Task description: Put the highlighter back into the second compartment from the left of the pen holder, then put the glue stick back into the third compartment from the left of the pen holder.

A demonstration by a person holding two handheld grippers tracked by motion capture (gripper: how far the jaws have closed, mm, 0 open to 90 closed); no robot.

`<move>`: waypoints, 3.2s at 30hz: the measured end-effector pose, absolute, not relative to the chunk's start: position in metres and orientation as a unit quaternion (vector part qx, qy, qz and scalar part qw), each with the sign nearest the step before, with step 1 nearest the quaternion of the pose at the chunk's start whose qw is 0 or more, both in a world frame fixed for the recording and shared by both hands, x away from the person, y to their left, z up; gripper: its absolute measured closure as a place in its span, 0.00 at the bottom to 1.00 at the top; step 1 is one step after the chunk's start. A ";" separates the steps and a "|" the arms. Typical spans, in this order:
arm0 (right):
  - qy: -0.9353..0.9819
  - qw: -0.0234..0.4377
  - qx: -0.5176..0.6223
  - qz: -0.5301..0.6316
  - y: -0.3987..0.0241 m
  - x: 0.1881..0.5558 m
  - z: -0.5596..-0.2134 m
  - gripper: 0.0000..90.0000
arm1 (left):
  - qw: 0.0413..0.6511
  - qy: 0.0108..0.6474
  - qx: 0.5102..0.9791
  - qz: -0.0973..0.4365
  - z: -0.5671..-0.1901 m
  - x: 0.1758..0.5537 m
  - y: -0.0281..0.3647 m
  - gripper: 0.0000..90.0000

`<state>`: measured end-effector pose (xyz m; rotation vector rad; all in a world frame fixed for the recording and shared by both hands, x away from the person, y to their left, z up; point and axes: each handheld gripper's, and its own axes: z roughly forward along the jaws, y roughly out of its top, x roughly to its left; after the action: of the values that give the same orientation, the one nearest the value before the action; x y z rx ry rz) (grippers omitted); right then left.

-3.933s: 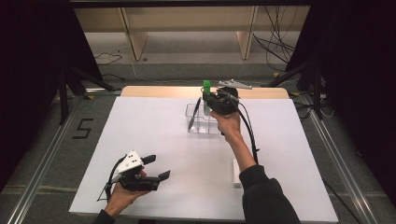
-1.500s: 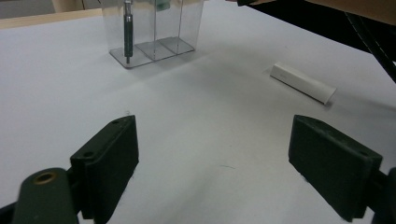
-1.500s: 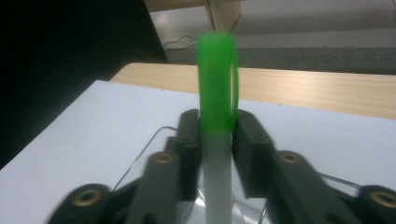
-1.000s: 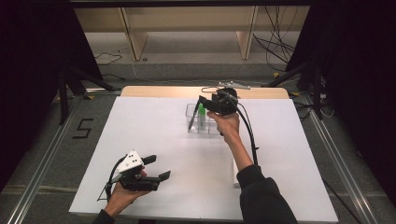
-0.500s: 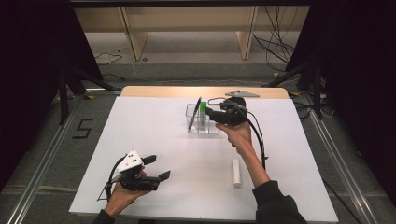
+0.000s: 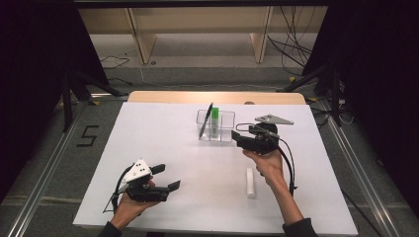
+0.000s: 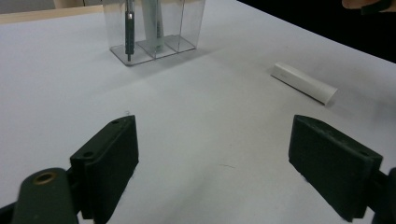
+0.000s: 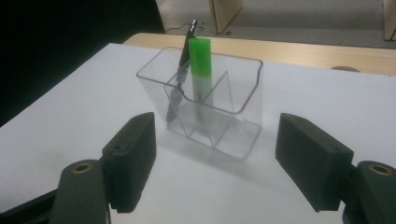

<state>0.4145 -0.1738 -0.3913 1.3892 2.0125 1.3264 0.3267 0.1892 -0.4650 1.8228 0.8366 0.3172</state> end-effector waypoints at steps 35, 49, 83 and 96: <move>0.708 0.176 0.528 0.435 -0.210 0.362 -0.426 0.26 | 0.530 0.353 0.759 0.133 -0.464 0.327 0.190 0.17; 0.724 0.164 0.522 0.420 -0.201 0.354 -0.431 0.25 | 0.531 0.351 0.760 0.131 -0.464 0.328 0.187 0.17; 0.756 0.171 0.524 0.353 -0.187 0.327 -0.462 0.25 | 0.535 0.349 0.758 0.128 -0.462 0.326 0.188 0.17; 0.756 0.173 0.531 0.341 -0.190 0.313 -0.473 0.27 | 0.532 0.345 0.763 0.129 -0.463 0.327 0.186 0.17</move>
<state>0.3131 -0.1903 -0.4731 1.5073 2.1442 0.9673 0.3266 0.1858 -0.4631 1.8195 0.8230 0.3069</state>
